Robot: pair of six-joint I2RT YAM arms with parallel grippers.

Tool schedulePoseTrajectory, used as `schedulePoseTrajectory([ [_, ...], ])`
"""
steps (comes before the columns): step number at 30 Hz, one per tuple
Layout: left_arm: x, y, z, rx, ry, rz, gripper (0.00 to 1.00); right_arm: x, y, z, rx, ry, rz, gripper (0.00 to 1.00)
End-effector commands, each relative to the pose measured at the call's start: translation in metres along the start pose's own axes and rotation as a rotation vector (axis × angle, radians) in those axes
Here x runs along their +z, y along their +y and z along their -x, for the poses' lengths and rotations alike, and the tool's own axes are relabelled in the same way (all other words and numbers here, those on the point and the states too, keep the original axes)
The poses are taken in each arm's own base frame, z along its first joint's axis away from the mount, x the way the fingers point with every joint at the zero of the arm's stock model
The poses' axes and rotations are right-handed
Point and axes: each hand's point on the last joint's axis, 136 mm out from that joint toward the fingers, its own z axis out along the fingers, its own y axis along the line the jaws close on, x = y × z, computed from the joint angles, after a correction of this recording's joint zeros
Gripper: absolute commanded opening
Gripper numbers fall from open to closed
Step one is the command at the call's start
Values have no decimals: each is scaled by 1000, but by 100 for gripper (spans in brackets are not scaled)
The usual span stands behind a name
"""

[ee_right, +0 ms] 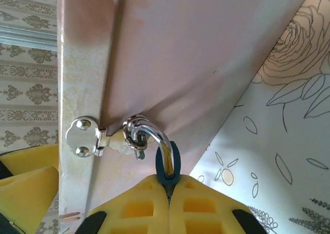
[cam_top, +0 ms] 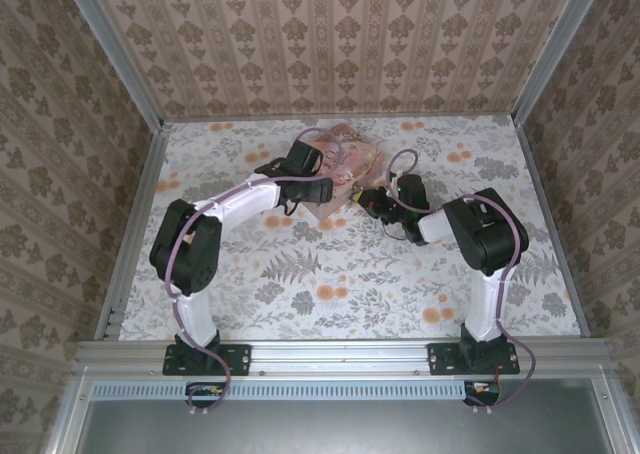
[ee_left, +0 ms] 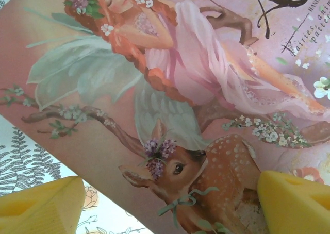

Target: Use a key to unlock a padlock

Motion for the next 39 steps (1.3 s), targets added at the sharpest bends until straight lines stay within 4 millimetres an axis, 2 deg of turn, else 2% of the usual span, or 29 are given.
schedulePoseTrajectory([
  [1, 24, 43, -97, 83, 338, 165, 87, -6, -10, 30, 12, -54, -21, 0],
  [8, 25, 42, -96, 83, 340, 162, 86, -6, -23, 35, -4, -7, -91, 0],
  [13, 27, 42, -98, 81, 346, 160, 86, -9, -43, 51, 112, -82, -122, 0],
  [20, 30, 42, -104, 82, 364, 161, 84, -3, -27, 77, 222, -156, 76, 0],
  [24, 31, 42, -105, 81, 368, 160, 84, -7, -23, 89, 185, -141, 33, 0],
  [31, 32, 43, -106, 82, 375, 158, 84, -16, -21, 91, 48, -80, -136, 0],
  [39, 31, 39, -102, 69, 370, 132, 85, -37, -10, 77, 34, -82, -116, 0],
])
